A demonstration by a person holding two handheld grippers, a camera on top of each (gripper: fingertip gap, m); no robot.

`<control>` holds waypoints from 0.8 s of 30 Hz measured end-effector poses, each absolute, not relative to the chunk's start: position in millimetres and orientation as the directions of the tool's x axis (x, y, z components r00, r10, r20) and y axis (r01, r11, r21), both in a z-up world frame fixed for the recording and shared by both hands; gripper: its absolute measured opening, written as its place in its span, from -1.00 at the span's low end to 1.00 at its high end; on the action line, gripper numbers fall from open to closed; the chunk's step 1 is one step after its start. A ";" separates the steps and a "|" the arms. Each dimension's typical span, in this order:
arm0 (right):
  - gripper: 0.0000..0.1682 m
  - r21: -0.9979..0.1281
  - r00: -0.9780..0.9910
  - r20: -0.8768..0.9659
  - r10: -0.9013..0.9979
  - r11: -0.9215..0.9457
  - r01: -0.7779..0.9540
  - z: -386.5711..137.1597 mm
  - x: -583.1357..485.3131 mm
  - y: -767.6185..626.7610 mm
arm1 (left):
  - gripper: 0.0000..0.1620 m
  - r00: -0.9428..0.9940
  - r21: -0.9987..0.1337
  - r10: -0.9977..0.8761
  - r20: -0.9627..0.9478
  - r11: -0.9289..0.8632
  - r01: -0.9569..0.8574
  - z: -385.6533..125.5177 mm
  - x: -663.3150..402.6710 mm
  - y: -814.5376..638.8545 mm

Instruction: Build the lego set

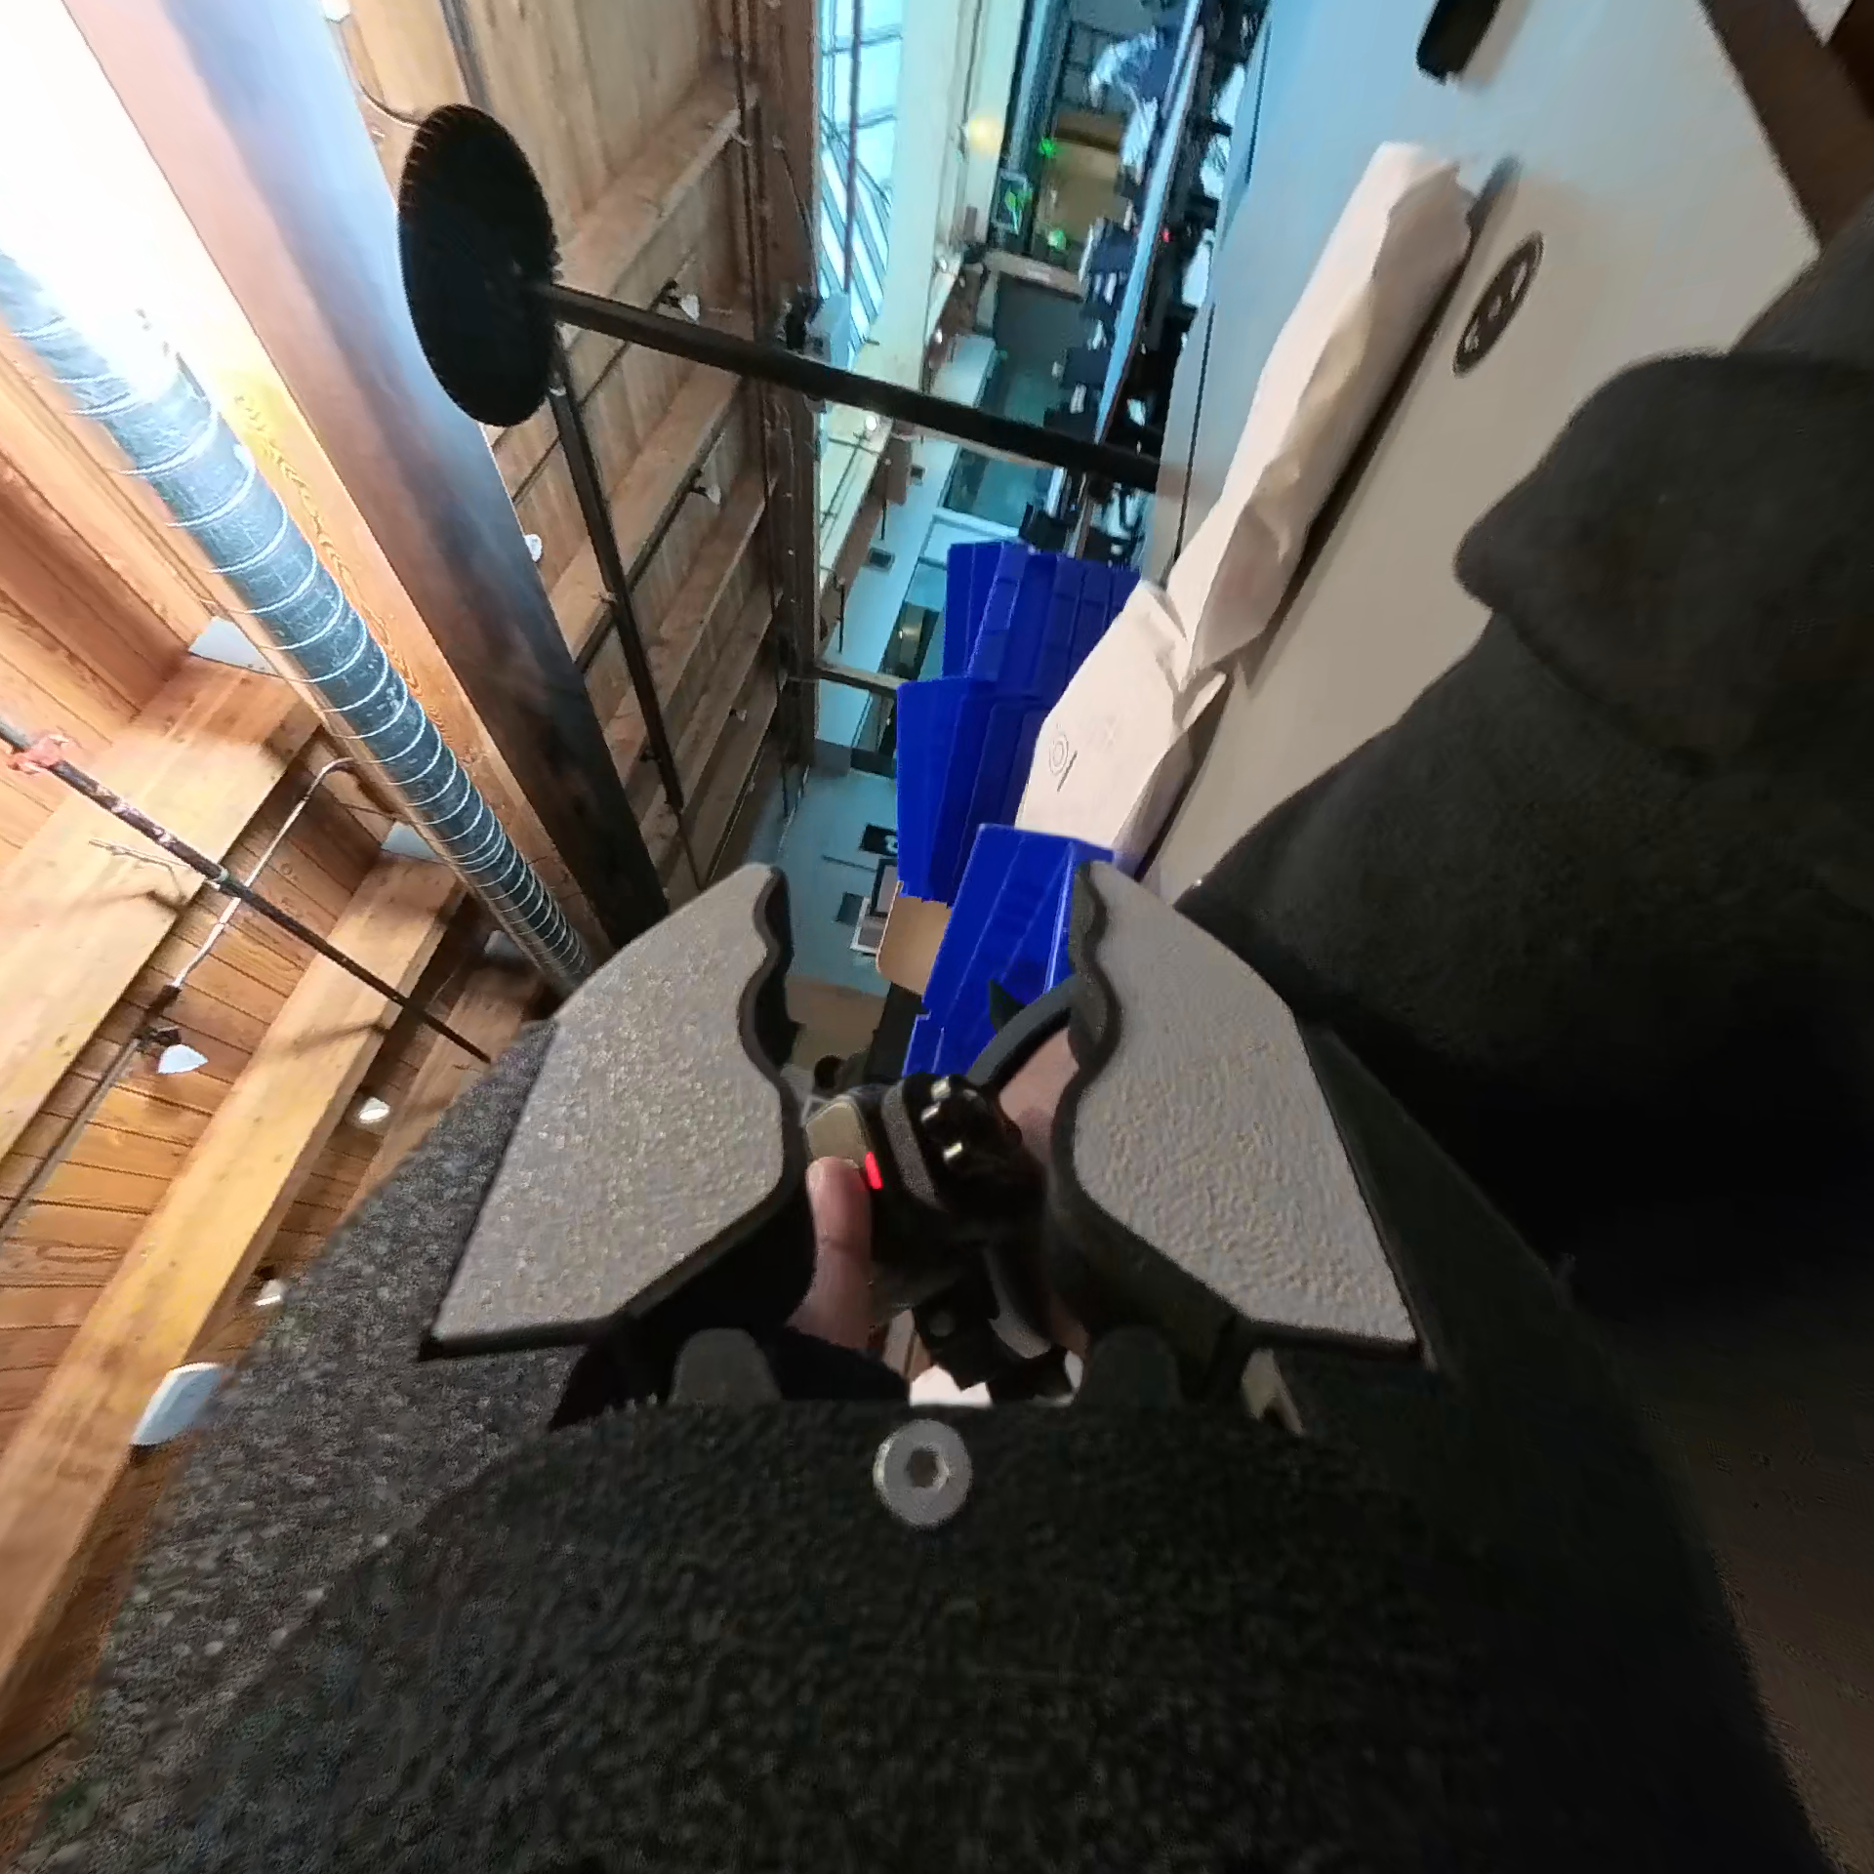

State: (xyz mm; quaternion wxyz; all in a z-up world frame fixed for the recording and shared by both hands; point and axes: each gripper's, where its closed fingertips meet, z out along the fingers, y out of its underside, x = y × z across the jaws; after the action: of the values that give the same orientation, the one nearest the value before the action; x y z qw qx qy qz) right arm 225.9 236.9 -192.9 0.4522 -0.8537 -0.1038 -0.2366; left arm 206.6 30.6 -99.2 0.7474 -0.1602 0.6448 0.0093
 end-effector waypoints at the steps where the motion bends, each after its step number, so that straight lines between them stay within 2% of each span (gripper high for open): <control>1: -0.99 -0.719 0.865 0.500 -0.033 -0.573 0.394 -193.6 225.6 236.9 | -0.35 0.155 -0.203 -0.170 -0.973 0.951 -0.233 -100.1 207.3 31.0; 5: -0.99 -0.695 0.854 0.519 -0.015 -0.589 0.413 -197.0 224.0 237.0 | -0.32 0.089 -0.144 -0.123 -0.988 0.946 -0.290 -100.7 208.6 35.8; 10: -1.00 -0.676 0.851 0.526 0.007 -0.604 0.422 -200.9 222.1 237.2 | -0.29 0.018 -0.126 -0.129 -0.991 0.914 -0.385 -101.7 211.5 46.9; 24: -1.00 -0.677 0.851 0.525 0.014 -0.599 0.428 -194.5 220.8 221.1 | -0.37 0.034 -0.232 -0.243 -0.969 0.860 -0.454 -106.6 211.9 56.8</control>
State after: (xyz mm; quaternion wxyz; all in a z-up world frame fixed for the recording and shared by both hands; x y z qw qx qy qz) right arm 220.8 221.1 -194.5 0.4289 -0.8611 -0.1285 -0.2411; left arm 211.9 56.8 -106.6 0.6734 -0.2525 0.6904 0.0781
